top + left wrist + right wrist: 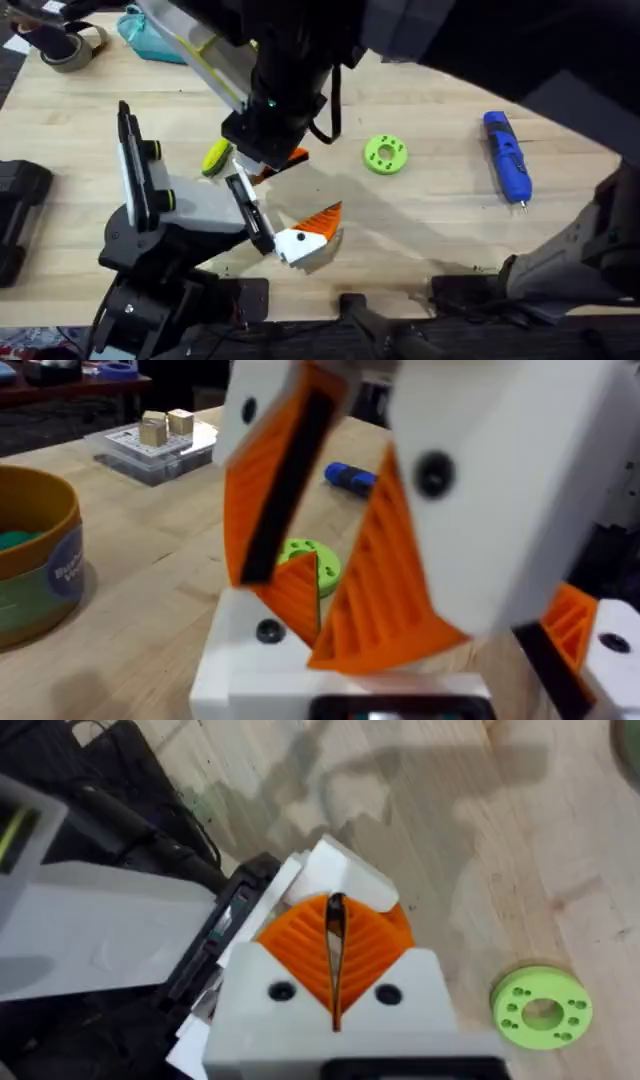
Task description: Pick up the gripper from the table and insert it into the empty holder that is missing its gripper. Then pick up a screw, insert it into the mounting hole, and use the screwdriver to tighten it. Finally, clean up the table by picking up the vegetable and placing it into the bucket.
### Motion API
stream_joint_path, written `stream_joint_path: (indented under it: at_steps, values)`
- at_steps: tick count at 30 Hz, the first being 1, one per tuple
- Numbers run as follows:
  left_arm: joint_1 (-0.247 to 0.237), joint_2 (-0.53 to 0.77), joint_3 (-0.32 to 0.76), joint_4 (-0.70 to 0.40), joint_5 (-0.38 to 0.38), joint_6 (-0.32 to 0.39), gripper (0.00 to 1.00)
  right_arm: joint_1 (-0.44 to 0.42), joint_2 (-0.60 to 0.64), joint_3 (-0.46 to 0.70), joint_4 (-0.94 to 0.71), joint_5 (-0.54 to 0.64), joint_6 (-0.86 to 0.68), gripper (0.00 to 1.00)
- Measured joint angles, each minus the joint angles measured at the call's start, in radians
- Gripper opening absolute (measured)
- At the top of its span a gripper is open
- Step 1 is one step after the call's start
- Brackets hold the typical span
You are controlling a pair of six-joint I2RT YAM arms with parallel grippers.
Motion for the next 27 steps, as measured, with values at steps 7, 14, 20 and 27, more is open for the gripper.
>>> stream_joint_path:
  at_steps: [7, 14, 20, 27]
  values:
    - [0.000, 0.000, 0.000, 0.000, 0.000, -0.013, 0.986, 0.000, 0.000, -0.003, 0.003, 0.000, 0.000, 0.006]
    - [0.000, 0.000, 0.000, 0.000, 0.000, -0.014, 0.986, 0.000, 0.000, -0.004, 0.003, 0.000, 0.000, 0.006]
    - [0.000, 0.000, 0.000, 0.000, 0.000, -0.014, 0.986, 0.000, 0.000, -0.004, 0.003, 0.000, 0.000, 0.006]
    - [0.000, 0.000, 0.000, 0.000, 0.000, -0.014, 0.986, 0.000, 0.000, -0.004, 0.002, -0.001, -0.001, 0.101]
